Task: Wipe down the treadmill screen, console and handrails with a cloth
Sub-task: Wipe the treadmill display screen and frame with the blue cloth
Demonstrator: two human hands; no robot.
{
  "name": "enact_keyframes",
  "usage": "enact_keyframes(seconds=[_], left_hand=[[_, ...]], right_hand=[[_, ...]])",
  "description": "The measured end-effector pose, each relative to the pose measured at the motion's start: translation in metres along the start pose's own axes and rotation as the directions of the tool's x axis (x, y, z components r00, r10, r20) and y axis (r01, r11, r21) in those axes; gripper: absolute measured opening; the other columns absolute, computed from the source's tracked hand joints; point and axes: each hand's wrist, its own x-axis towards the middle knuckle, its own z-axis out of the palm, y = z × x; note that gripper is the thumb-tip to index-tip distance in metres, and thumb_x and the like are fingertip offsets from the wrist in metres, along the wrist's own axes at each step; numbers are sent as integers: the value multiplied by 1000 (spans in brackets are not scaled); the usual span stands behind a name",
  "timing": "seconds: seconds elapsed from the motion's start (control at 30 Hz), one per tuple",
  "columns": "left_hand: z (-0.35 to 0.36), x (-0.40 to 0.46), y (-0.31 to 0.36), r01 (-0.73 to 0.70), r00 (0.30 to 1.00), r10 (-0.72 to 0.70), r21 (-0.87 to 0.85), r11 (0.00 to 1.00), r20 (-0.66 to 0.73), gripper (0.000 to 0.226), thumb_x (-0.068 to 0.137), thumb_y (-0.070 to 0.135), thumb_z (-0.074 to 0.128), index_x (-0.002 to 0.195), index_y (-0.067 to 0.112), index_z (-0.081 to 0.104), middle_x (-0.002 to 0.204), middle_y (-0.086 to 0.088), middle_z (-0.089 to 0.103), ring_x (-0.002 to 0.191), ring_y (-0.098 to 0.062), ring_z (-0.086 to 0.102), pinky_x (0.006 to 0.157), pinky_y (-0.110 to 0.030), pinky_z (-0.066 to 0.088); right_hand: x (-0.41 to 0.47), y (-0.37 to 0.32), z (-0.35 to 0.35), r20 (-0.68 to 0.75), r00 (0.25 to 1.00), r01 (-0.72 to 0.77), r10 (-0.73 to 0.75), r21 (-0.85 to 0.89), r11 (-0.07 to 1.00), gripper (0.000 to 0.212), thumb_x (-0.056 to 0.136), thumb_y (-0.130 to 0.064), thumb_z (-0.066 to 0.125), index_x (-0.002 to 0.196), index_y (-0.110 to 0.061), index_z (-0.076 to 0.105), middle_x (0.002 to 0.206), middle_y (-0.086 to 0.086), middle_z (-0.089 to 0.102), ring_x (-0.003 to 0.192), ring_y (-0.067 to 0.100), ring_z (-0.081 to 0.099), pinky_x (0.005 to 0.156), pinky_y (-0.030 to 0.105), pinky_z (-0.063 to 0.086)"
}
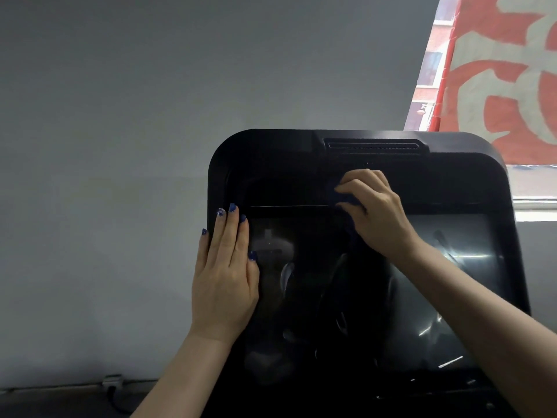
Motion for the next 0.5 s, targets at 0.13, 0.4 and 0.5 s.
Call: enact_keyframes(seconds=[0.13, 0.4, 0.5], left_hand=[[-1, 0, 1, -8, 1000, 8, -3, 1000, 3, 51, 99, 17, 34, 147, 0, 40, 160, -13, 28, 151, -26, 19, 123, -42, 17], [-1, 1, 1, -11, 1000, 11, -10, 1000, 0, 50, 99, 17, 34, 147, 1, 42, 158, -12, 32, 151, -26, 18, 124, -40, 15], [0, 0, 1, -14, 1000, 13, -10, 1000, -3, 50, 99, 17, 34, 146, 0, 42, 158, -13, 34, 151, -26, 19, 123, -42, 16]], right_hand=[[2, -11, 14, -61, 996, -70, 71, 9, 997, 12, 83, 0, 71, 95, 2, 67, 104, 11, 62, 98, 23, 50, 91, 10, 33], [-4, 3, 1, -54, 997, -53, 53, -6, 999, 13, 82, 0, 72, 95, 1, 69, 104, 10, 63, 98, 24, 51, 93, 11, 35], [1, -11, 14, -78, 994, -69, 70, 23, 997, 13, 82, 1, 72, 95, 1, 68, 103, 10, 63, 99, 22, 50, 92, 11, 35]])
